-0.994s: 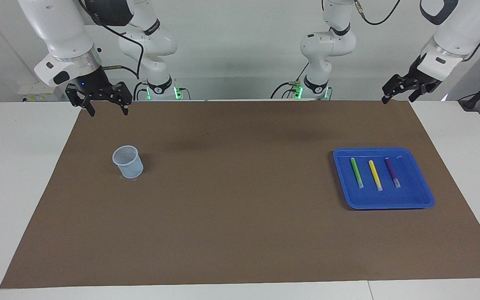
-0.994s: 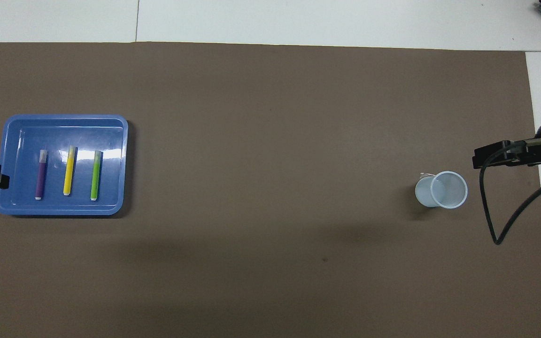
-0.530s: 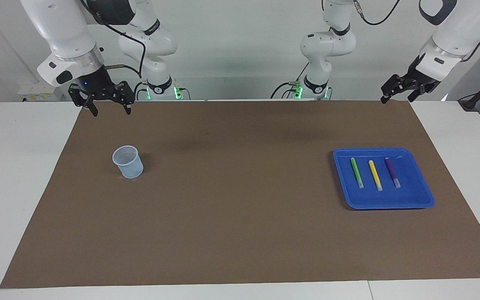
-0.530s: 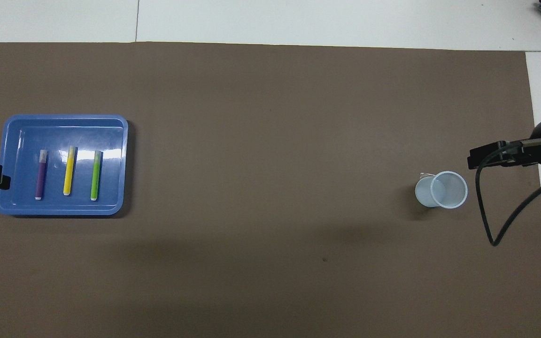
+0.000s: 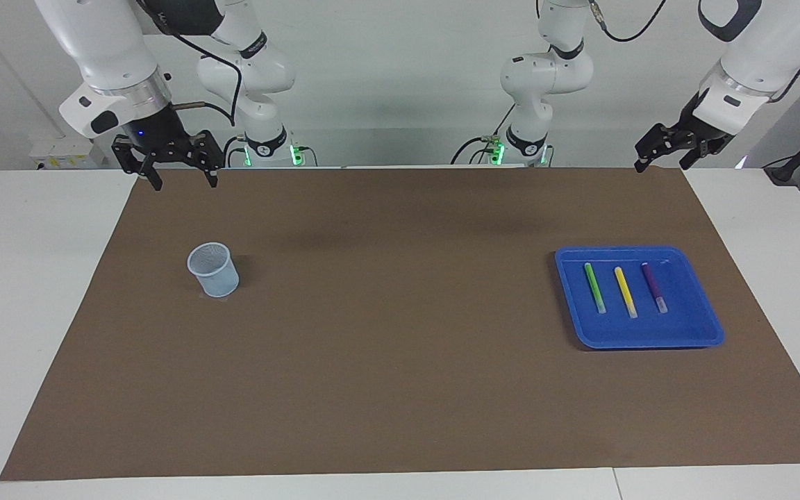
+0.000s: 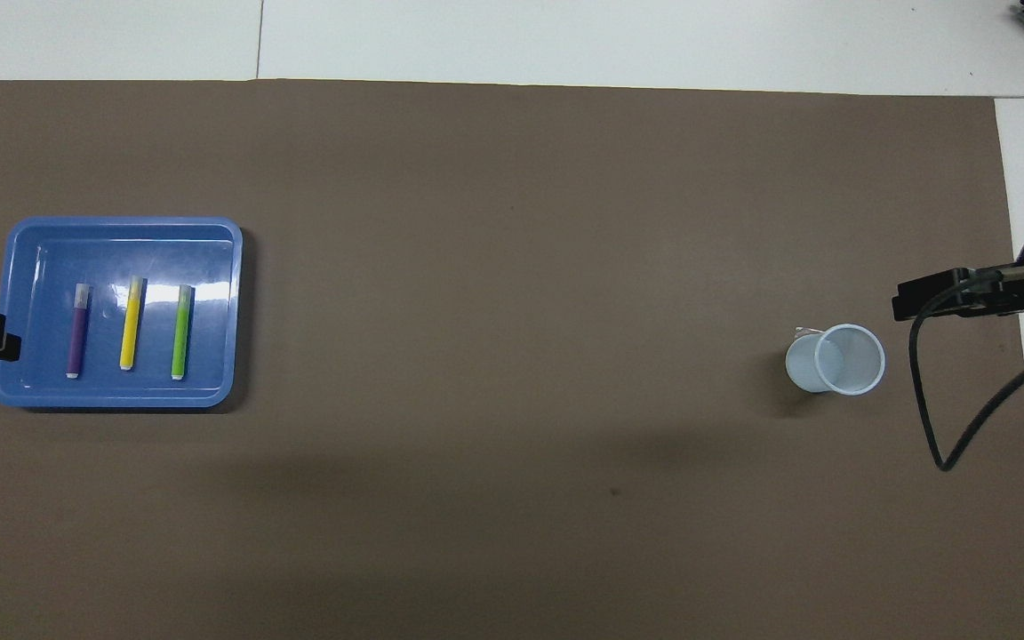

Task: Transfer and insert pens with both arms

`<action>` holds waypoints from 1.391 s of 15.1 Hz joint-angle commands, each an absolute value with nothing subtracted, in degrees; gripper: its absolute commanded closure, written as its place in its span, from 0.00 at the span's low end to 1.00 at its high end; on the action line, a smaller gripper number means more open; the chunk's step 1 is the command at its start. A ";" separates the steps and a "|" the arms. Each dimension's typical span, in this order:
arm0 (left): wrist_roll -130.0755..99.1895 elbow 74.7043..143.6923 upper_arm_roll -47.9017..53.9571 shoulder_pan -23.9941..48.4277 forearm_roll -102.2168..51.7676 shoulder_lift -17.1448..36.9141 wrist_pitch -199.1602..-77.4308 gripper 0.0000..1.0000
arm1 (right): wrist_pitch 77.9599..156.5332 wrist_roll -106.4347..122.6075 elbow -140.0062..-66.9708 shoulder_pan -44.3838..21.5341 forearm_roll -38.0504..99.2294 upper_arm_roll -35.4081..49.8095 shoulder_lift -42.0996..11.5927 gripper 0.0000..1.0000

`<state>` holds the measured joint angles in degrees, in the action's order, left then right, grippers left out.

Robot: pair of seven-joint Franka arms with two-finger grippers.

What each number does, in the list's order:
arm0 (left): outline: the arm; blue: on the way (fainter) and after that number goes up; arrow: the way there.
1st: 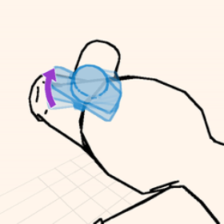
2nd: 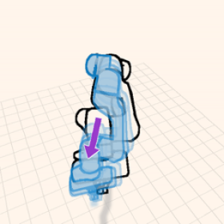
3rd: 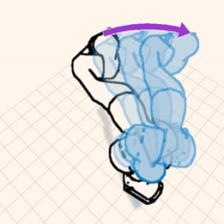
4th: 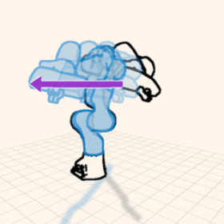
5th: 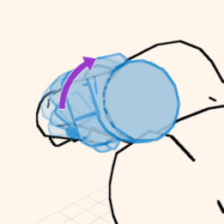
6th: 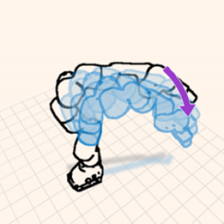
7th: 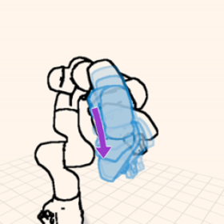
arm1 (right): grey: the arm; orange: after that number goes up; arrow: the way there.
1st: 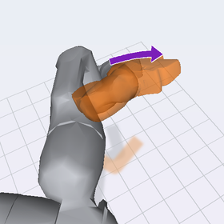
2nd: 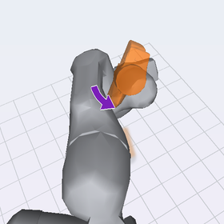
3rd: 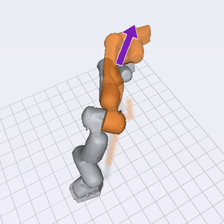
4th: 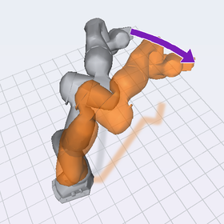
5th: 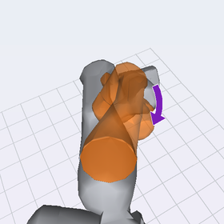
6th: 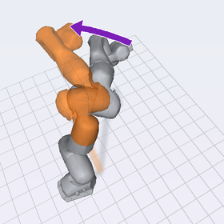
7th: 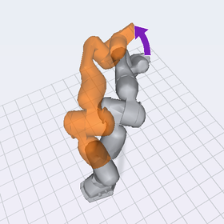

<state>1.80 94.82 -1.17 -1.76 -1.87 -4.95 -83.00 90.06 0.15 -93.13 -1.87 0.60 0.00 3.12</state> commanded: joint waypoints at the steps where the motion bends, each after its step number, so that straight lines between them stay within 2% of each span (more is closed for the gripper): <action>1: 2.37 98.60 -1.05 -1.75 -1.49 -7.73 -83.67 0.00 | 89.91 0.96 -95.09 -2.11 1.84 0.35 4.57 0.00; 5: 2.55 108.61 -1.05 -1.58 -1.49 -11.33 -91.65 0.00 | 90.09 3.42 -95.71 -2.11 1.67 0.26 4.92 0.00; 11: 5.01 114.86 -1.05 -1.32 -1.93 -10.46 -99.56 0.00 | 92.98 4.75 -98.96 -2.11 1.85 0.35 5.10 0.00; 15: 8.25 116.54 -1.05 -1.41 -2.11 -5.02 -106.42 0.00 | 97.99 4.49 -104.67 -2.20 3.59 0.35 7.29 0.00; 21: 8.96 116.72 -1.05 -1.93 -2.64 2.10 -115.30 0.00 | 99.93 4.22 -107.40 -3.69 3.87 0.35 7.91 0.00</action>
<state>7.81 116.52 -0.85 -1.79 -2.05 0.22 -112.44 98.07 3.09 -104.13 -3.43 2.99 0.37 5.60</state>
